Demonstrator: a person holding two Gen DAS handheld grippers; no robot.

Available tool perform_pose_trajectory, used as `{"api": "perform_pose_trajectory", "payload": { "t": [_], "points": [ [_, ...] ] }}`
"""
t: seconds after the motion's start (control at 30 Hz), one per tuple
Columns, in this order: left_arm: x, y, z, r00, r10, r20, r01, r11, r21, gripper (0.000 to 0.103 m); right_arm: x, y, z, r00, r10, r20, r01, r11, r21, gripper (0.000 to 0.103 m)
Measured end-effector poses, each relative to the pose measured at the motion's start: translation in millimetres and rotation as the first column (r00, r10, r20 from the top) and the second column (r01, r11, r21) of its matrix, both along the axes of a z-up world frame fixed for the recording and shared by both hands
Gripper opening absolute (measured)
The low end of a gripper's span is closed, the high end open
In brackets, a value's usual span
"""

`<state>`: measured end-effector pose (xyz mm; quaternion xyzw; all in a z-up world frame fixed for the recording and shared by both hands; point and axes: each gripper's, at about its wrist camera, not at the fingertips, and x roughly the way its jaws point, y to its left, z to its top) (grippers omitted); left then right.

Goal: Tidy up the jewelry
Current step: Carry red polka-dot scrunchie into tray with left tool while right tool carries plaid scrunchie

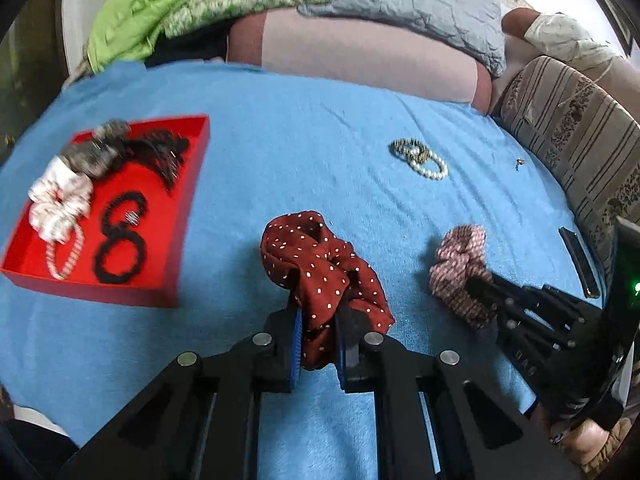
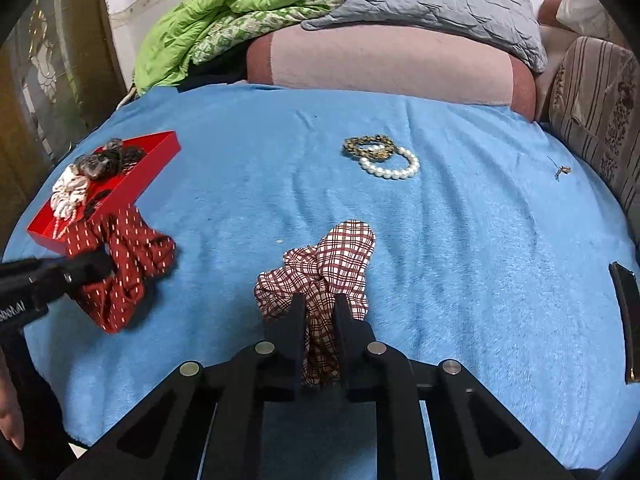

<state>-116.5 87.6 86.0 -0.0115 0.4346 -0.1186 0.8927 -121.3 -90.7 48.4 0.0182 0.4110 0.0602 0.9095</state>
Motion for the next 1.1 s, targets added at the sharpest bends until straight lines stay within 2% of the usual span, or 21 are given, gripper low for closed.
{"api": "perform_pose_trajectory", "payload": {
  "t": [0.23,0.47,1.1],
  "points": [
    [-18,8,26,0.994,0.03,0.101,-0.038,0.995,0.088,0.013,-19,25,12,0.999,0.039,0.003,-0.039,0.999,0.031,0.015],
    [-28,25,36,0.983,0.066,0.174,-0.096,0.981,0.167,0.013,-28,47,33,0.996,0.087,0.024,-0.087,0.995,0.037,0.015],
    [-14,104,36,0.96,0.21,0.184,-0.238,0.96,0.149,0.013,-4,122,71,0.974,0.223,0.039,-0.224,0.975,0.017,0.015]
  ]
}}
